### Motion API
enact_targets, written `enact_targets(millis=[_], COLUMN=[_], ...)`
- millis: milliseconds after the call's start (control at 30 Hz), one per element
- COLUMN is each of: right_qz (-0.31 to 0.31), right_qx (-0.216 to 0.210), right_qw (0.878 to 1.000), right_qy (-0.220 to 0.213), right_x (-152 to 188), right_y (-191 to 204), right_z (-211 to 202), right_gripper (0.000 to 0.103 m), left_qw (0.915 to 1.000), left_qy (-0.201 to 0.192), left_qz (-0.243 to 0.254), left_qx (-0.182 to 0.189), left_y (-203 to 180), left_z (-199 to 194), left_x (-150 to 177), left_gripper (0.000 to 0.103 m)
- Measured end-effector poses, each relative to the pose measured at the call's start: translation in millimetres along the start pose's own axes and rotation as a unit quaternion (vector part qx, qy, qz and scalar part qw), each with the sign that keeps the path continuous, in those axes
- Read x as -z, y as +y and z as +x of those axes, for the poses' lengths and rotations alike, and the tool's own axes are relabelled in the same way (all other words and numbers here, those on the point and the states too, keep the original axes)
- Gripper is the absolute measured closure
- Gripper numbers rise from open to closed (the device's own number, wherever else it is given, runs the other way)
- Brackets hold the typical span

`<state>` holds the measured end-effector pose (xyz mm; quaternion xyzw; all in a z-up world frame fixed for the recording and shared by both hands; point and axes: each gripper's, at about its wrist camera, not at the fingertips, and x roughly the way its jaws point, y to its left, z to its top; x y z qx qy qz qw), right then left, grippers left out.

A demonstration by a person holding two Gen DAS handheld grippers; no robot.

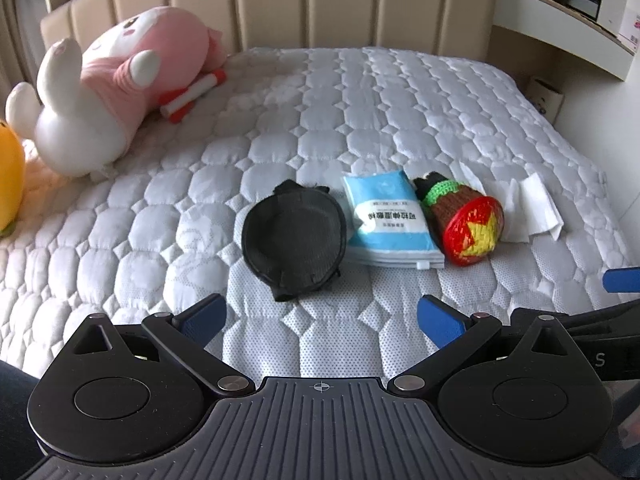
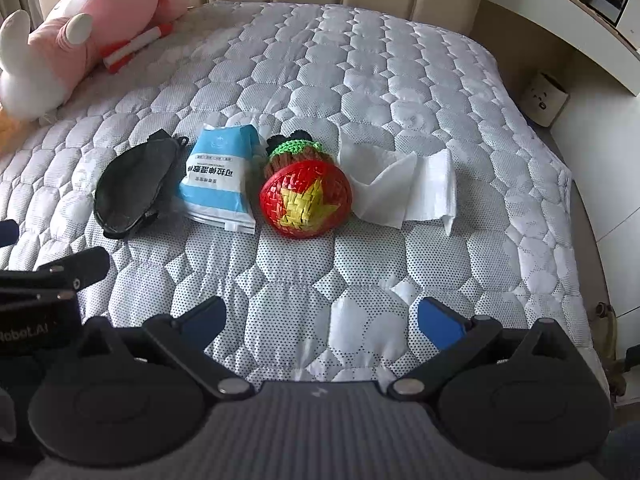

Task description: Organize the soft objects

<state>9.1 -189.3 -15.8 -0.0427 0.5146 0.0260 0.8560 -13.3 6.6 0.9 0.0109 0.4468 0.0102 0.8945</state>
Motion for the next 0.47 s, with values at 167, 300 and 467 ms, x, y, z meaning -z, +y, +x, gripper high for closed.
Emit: enact_targets(millis=[167, 300, 467], right_qz=[-0.003, -0.005, -0.007], right_qx=[0.002, 0.000, -0.001], right_qw=[1.000, 1.000, 1.000], right_qy=[0.002, 0.002, 0.002], right_x=[0.0, -0.1, 0.2], right_y=[0.5, -0.1, 0.9], right_z=[1.5, 2.9, 2.8], right_gripper=[0.000, 0.000, 0.000], left_qw=[1.0000, 1.0000, 0.9999], left_qy=[0.000, 0.003, 0.001], left_qz=[-0.001, -0.006, -0.009], left_qx=[0.001, 0.006, 0.010], left_y=[0.3, 3.4, 5.7], left_z=[-0.4, -0.4, -0.4], left_x=[0.2, -0.2, 0.2], left_gripper=[0.000, 0.000, 0.000])
